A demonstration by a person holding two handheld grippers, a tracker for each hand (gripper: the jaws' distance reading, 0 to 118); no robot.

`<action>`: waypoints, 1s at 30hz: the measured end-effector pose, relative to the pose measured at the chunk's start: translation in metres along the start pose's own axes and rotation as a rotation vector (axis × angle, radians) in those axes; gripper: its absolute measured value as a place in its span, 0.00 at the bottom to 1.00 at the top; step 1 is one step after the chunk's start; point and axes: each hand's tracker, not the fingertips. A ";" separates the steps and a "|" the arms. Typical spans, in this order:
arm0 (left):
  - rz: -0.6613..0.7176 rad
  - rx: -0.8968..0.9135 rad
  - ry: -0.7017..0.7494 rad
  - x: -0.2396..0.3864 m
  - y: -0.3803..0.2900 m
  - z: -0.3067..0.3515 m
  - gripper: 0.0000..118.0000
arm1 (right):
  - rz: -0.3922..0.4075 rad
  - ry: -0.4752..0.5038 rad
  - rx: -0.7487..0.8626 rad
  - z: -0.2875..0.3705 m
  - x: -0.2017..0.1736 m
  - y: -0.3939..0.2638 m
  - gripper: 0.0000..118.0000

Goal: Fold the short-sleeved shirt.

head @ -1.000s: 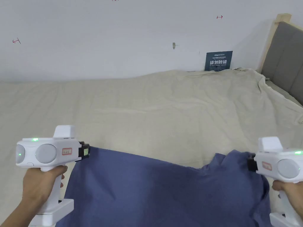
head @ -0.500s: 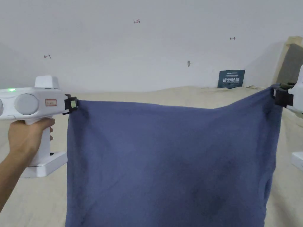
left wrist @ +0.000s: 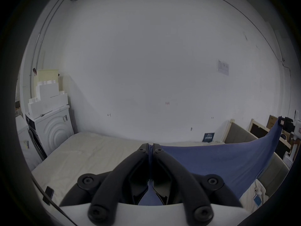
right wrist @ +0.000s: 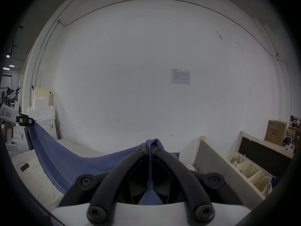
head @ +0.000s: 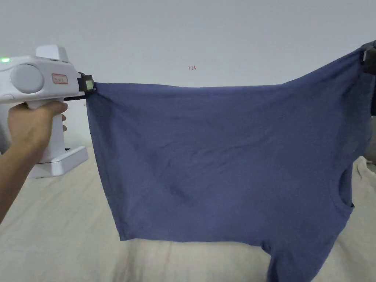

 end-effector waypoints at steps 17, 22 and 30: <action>-0.051 -0.077 0.015 0.000 -0.043 -0.047 0.00 | 0.052 -0.013 -0.103 -0.032 0.007 -0.058 0.00; -0.043 -0.179 0.009 -0.002 -0.108 -0.061 0.00 | 0.006 -0.002 -0.206 -0.035 -0.018 -0.122 0.00; 0.009 -0.326 0.011 -0.015 -0.221 -0.046 0.00 | -0.060 0.030 -0.385 -0.001 -0.023 -0.230 0.00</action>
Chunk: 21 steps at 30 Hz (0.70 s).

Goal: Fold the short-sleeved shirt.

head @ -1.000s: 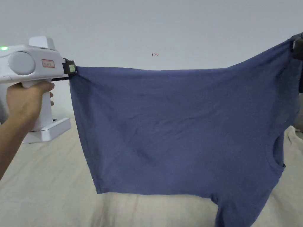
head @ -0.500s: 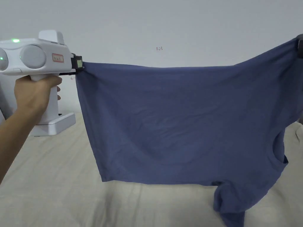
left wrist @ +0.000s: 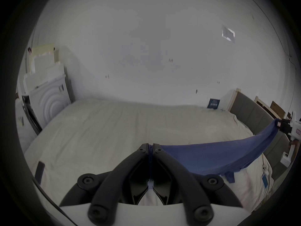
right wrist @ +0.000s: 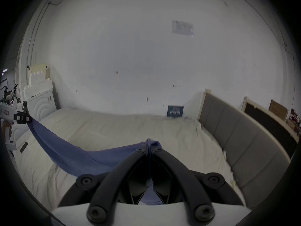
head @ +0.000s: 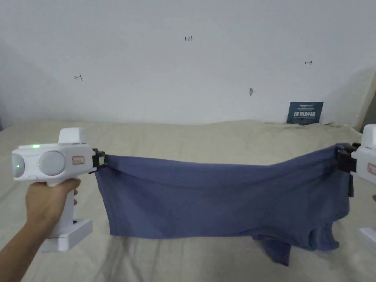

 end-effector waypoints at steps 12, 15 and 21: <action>-0.001 -0.204 -0.015 -0.012 -0.179 0.055 0.00 | -0.133 0.042 -0.180 0.095 -0.010 -0.161 0.00; 0.020 -0.254 -0.007 -0.016 -0.217 0.072 0.00 | -0.166 0.049 -0.226 0.123 -0.014 -0.194 0.00; 0.061 -0.314 0.008 -0.027 -0.268 0.101 0.00 | -0.197 0.051 -0.297 0.168 -0.021 -0.244 0.00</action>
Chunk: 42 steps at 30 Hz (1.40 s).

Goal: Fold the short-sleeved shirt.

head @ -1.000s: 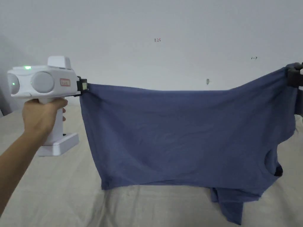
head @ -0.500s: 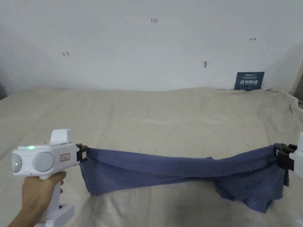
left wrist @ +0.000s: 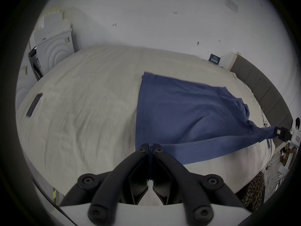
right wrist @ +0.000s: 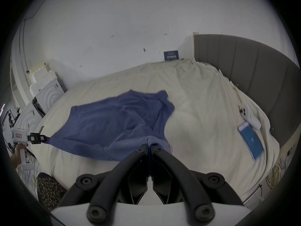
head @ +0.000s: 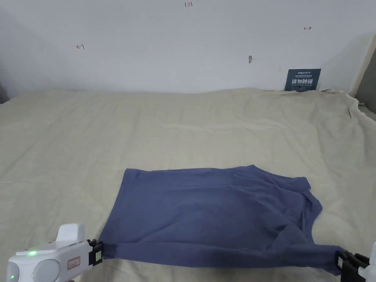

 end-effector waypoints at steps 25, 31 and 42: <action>0.016 -0.147 0.084 -0.014 -0.088 -0.008 0.00 | -0.098 -0.109 -0.276 -0.026 0.017 -0.108 0.01; 0.028 -0.161 0.114 -0.006 -0.082 -0.004 0.40 | -0.064 -0.152 -0.288 -0.015 0.003 -0.093 0.32; -0.007 0.178 0.081 0.037 -0.012 0.081 0.95 | -0.007 -0.108 0.074 0.060 -0.047 0.002 0.84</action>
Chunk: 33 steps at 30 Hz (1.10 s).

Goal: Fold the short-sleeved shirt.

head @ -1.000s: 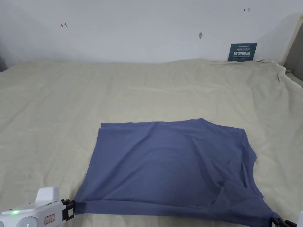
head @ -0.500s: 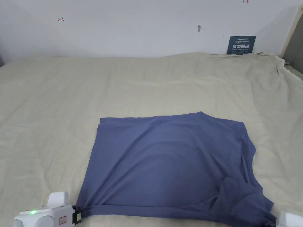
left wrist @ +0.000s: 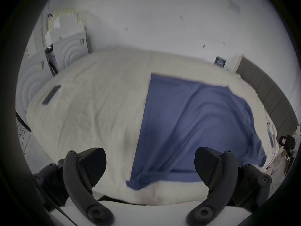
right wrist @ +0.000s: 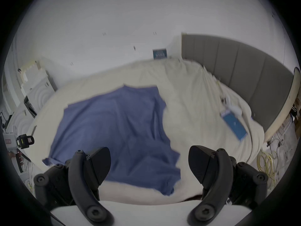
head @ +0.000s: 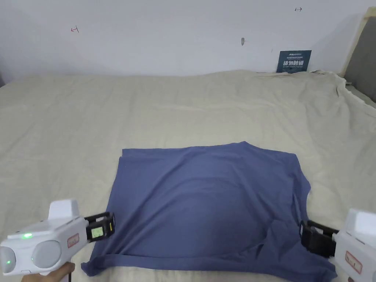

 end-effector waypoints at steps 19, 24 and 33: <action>-0.075 0.364 -0.074 0.056 0.032 0.050 0.06 | 0.134 -0.012 0.337 0.048 -0.052 0.042 0.01; -0.091 0.329 -0.094 0.058 0.026 0.049 0.00 | 0.130 -0.011 0.354 0.050 -0.053 0.043 0.00; -0.040 0.089 -0.095 0.037 0.015 0.028 0.00 | 0.113 -0.013 0.331 0.046 -0.045 0.043 0.00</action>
